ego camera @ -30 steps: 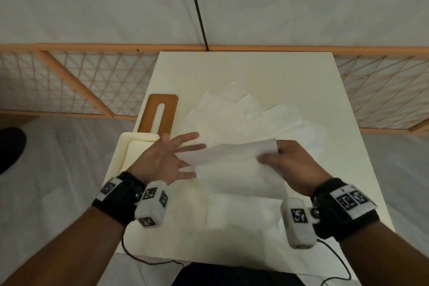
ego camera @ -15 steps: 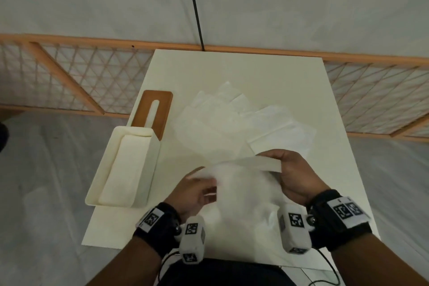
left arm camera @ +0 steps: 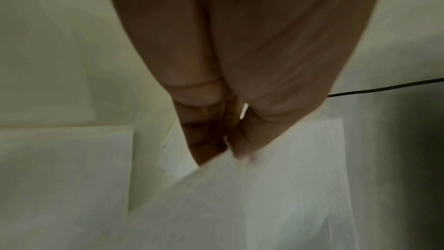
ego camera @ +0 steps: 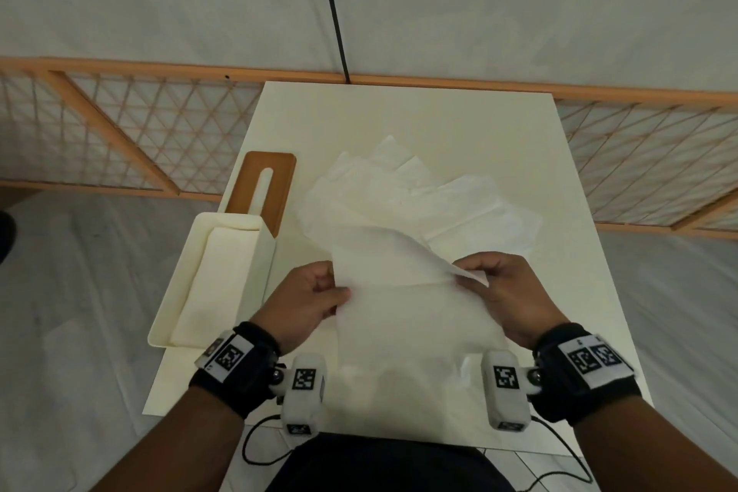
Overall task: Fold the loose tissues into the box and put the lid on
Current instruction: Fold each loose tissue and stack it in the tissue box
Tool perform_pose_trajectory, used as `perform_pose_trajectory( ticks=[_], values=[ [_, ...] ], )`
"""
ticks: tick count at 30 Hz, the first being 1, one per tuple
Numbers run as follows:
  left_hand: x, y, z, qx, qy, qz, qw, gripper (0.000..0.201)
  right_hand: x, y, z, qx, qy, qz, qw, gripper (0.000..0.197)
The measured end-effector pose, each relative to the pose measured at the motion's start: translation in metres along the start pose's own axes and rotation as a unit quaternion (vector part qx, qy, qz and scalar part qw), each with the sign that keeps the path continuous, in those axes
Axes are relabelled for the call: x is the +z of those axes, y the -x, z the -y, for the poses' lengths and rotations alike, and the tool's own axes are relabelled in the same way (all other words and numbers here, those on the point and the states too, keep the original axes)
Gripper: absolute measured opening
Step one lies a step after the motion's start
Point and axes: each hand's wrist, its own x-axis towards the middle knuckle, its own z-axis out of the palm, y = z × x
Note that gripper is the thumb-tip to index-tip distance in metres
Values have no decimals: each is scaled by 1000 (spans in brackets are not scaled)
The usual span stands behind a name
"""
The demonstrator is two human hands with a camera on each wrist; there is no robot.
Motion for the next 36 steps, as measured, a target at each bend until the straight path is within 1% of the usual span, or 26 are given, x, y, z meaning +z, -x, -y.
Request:
perform_pose_trajectory(
  ticks=[3,5,7,8,10,11,12,13,15,17,18,19,21,22,23,24,25,26,27,34,36],
  values=[
    [-3,1,-6,20,-8,-18,1000,18,-6,-1,-6,10,-35,29,999,26],
    [-3,3,-10,19,-10,-26,999,22,-10,-1,-10,24,-65,47,996,37],
    [-3,6,-13,4,-10,-9,1000,22,-14,-1,-16,48,-96,57,993,46],
    [-2,7,-13,-3,-13,-3,1000,23,-16,-1,-19,60,-106,65,990,43],
    [0,9,-13,-14,-3,-1,1000,28,-21,0,-22,79,-127,92,984,21],
    [0,10,-11,-19,12,-6,1000,31,-23,1,-24,88,-146,108,979,20],
    [1,10,-9,-23,28,-10,999,31,-23,2,-25,105,-161,116,975,25],
    [1,11,-6,-28,44,-10,999,28,-22,4,-26,125,-164,113,972,29],
    [2,10,4,-43,28,-11,999,19,-19,5,-30,139,-109,91,980,30],
    [-1,8,18,-55,-76,-15,995,7,-15,9,-34,130,-13,91,987,12],
    [-4,7,25,-56,-129,-16,990,6,-15,10,-37,130,23,94,987,7],
    [-6,6,31,-60,-161,-18,985,12,-16,11,-41,137,42,99,985,10],
    [-8,2,41,-65,-185,-37,980,17,-15,10,-49,148,53,90,983,16],
    [-7,-2,46,-62,-206,-52,975,17,-14,8,-54,137,82,73,984,17],
    [-6,-6,52,-58,-244,-67,966,17,-12,4,-60,118,140,49,982,19],
    [-3,-11,59,-54,-292,-77,952,17,-10,-1,-67,100,217,25,971,20],
    [0,-14,65,-51,-343,-81,934,16,-6,-5,-73,85,292,8,953,22],
    [3,-18,71,-48,-377,-85,921,15,-3,-7,-79,75,345,-1,936,23],
    [6,-21,77,-44,-393,-89,914,16,1,-9,-84,65,374,-4,925,23],
    [12,-37,93,13,-394,-131,909,10,2,-15,-103,31,409,-41,911,19],
    [13,-39,95,16,-395,-131,909,8,0,-16,-108,20,425,-40,904,18]
  ],
)
